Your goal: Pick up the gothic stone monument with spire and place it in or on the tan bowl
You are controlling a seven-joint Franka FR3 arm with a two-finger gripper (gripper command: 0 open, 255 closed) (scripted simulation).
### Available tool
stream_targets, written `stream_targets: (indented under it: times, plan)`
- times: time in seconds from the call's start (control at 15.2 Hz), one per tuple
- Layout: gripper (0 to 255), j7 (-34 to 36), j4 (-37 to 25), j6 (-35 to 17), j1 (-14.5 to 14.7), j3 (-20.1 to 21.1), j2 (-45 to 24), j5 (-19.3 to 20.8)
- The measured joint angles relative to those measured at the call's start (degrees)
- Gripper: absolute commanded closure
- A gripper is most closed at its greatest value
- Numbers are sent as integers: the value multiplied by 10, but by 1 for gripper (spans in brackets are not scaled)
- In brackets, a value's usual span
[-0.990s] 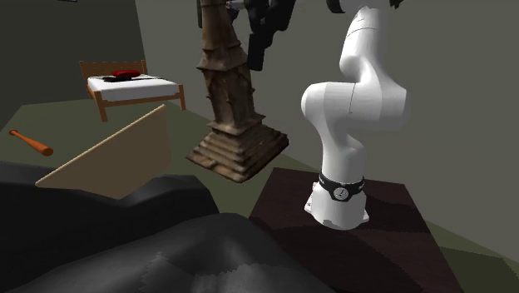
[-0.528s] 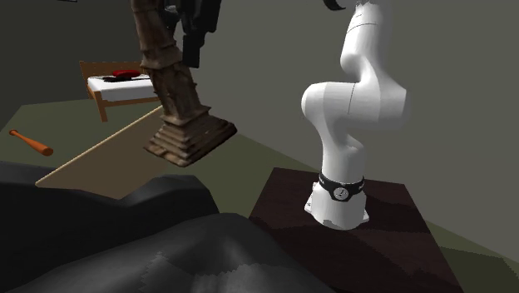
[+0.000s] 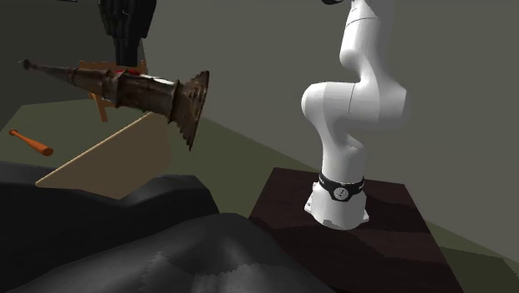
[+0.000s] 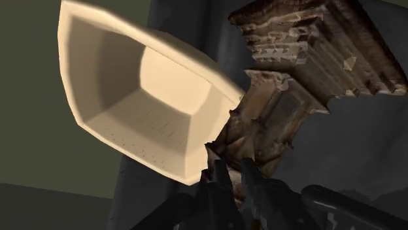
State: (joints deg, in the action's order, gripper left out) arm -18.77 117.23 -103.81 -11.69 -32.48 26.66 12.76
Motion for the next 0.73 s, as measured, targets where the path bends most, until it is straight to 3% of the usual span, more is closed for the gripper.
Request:
stream_targets:
  times: [0.2,0.26,0.4,0.73]
  plan:
    - [255,-43,-35,-7,4,-41,-39,-13]
    - [0,-43,-35,-7,4,-41,-39,-13]
    - [0,-20,-29,-4,-3,-22,-34,4]
    - [0,256,-15,63,-37,147,-51,137]
